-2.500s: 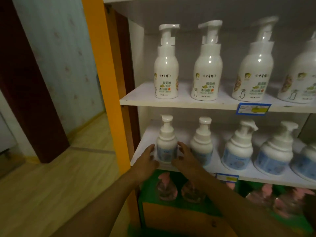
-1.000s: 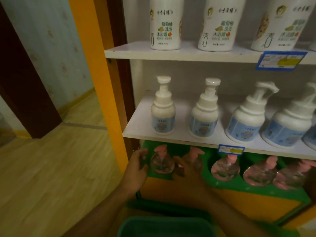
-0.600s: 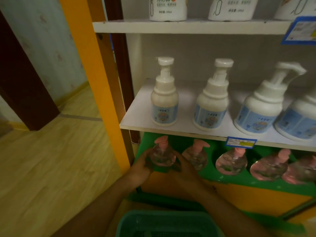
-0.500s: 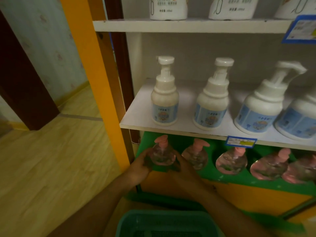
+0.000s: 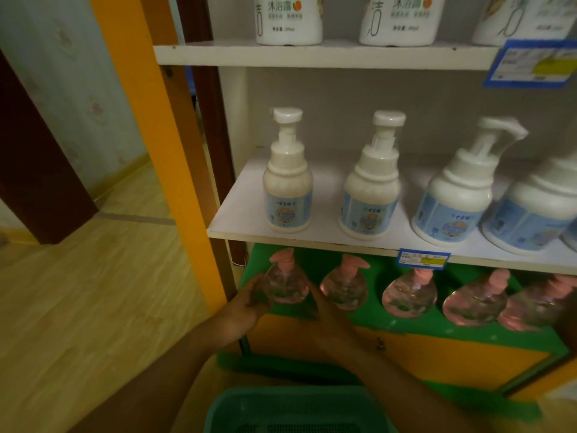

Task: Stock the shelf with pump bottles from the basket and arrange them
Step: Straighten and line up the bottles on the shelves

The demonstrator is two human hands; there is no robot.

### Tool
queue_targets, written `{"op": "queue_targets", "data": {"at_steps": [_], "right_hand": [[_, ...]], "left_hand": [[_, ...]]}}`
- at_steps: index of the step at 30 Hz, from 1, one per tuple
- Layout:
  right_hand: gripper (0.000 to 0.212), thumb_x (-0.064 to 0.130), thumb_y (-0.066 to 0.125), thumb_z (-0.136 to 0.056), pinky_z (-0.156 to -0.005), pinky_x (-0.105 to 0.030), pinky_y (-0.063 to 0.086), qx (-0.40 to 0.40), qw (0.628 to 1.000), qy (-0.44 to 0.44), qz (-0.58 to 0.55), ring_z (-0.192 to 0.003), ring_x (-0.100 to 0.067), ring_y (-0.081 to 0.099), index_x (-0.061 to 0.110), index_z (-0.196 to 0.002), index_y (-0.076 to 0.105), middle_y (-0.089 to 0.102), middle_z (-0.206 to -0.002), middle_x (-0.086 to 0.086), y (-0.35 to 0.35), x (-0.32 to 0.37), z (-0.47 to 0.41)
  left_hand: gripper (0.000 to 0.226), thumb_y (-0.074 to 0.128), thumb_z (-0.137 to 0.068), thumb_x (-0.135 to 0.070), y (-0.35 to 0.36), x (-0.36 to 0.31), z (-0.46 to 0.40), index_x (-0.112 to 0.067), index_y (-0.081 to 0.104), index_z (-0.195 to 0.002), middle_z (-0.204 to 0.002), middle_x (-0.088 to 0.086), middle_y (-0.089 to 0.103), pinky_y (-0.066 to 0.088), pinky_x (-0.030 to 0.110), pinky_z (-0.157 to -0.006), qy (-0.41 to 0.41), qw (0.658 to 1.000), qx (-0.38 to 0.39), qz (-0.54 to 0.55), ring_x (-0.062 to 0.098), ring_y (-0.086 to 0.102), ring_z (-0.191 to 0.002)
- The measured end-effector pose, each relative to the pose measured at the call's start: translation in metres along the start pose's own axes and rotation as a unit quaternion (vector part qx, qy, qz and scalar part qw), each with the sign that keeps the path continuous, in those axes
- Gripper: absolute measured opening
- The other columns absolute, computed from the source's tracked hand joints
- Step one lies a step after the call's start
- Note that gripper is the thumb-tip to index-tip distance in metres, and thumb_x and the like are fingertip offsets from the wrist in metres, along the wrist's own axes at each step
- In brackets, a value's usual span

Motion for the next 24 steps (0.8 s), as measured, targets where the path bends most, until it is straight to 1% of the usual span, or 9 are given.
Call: {"op": "queue_targets", "data": {"at_steps": [3,5,8,10,12,14,16,19,24], "right_hand": [[0.068,0.008,0.055,-0.091,-0.088,-0.020,0.043,0.003,1.000,-0.020,0.003,-0.116,-0.011,0.049,0.037,-0.144,0.025,0.043,-0.134,0.008,-0.005,0.006,0.008],[0.061,0.007,0.053,-0.091,-0.090,-0.024,0.048,-0.005,0.999,-0.039,-0.001,-0.112,-0.012,0.055,0.039,-0.140,0.034,0.052,-0.130,0.007,-0.011,0.018,0.017],[0.049,0.008,0.052,-0.094,-0.095,-0.029,0.051,0.003,0.997,-0.077,-0.009,-0.103,-0.003,0.059,0.033,-0.135,0.046,0.059,-0.122,0.006,-0.023,0.049,0.036],[0.042,0.005,0.052,-0.093,-0.095,-0.019,0.048,-0.003,0.995,-0.096,-0.006,-0.093,0.011,0.056,0.016,-0.134,0.048,0.058,-0.119,0.005,-0.036,0.070,0.051],[0.036,0.006,0.051,-0.094,-0.082,-0.007,0.049,-0.014,0.994,-0.104,-0.026,-0.077,0.018,0.057,0.005,-0.130,0.051,0.060,-0.121,-0.004,-0.053,0.092,0.064],[0.034,0.018,0.051,-0.095,-0.070,-0.005,0.046,-0.038,0.991,-0.125,-0.010,-0.079,0.013,0.057,0.018,-0.129,0.052,0.060,-0.120,0.006,-0.073,0.122,0.079],[0.031,0.022,0.050,-0.096,-0.071,-0.006,0.045,-0.065,0.984,-0.165,0.009,-0.090,0.012,0.054,0.033,-0.125,0.052,0.057,-0.113,0.021,-0.099,0.154,0.095],[0.029,0.019,0.050,-0.095,-0.080,-0.005,0.045,-0.116,0.966,-0.228,0.025,-0.097,0.011,0.057,0.034,-0.119,0.056,0.062,-0.113,0.015,-0.138,0.204,0.118],[0.024,0.032,0.057,-0.092,-0.092,-0.022,0.050,-0.204,0.932,-0.298,0.019,-0.101,-0.001,0.061,0.029,-0.115,0.064,0.066,-0.113,0.009,-0.204,0.278,0.145]], "left_hand": [[0.052,0.052,-0.094,-0.018,-0.002,-0.008,0.013,-0.023,0.033,-0.142,-0.138,-0.007,0.047,0.032,0.029,-0.110,0.017,1.000,-0.020,-0.008,0.012,0.040,-0.131],[0.042,0.052,-0.094,-0.018,-0.005,-0.020,0.026,-0.024,0.045,-0.135,-0.132,-0.008,0.056,0.037,0.036,-0.111,0.038,0.998,-0.036,-0.016,0.010,0.049,-0.126],[0.031,0.050,-0.095,-0.012,-0.007,-0.052,0.050,-0.022,0.057,-0.123,-0.118,-0.011,0.065,0.045,0.029,-0.103,0.081,0.994,-0.056,-0.042,0.002,0.059,-0.112],[0.028,0.049,-0.095,-0.008,-0.008,-0.081,0.069,-0.023,0.062,-0.116,-0.111,-0.014,0.067,0.048,0.019,-0.093,0.120,0.989,-0.069,-0.050,-0.002,0.062,-0.104],[0.027,0.049,-0.094,-0.006,-0.013,-0.110,0.088,-0.020,0.064,-0.112,-0.108,-0.012,0.069,0.051,0.016,-0.089,0.153,0.984,-0.084,-0.048,-0.003,0.063,-0.100],[0.026,0.051,-0.094,-0.007,-0.020,-0.142,0.104,-0.018,0.064,-0.113,-0.108,-0.008,0.069,0.053,0.024,-0.091,0.184,0.976,-0.098,-0.062,0.001,0.064,-0.101],[0.025,0.051,-0.094,-0.011,-0.026,-0.178,0.119,-0.020,0.064,-0.113,-0.107,-0.007,0.070,0.054,0.026,-0.085,0.220,0.968,-0.102,-0.069,0.004,0.065,-0.098],[0.026,0.048,-0.095,-0.015,-0.026,-0.239,0.142,-0.026,0.062,-0.115,-0.107,-0.008,0.068,0.054,0.020,-0.081,0.273,0.951,-0.110,-0.096,0.005,0.065,-0.099],[0.028,0.049,-0.095,-0.022,-0.023,-0.344,0.157,-0.029,0.058,-0.120,-0.115,-0.009,0.065,0.050,0.027,-0.093,0.350,0.921,-0.122,-0.119,0.007,0.060,-0.107]]}}
Point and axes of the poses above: each hand's wrist, its own z-axis away from the middle knuckle, its own y-axis out of the palm, x = y × z, the point moved 3 cm from there along -z, towards the middle knuckle
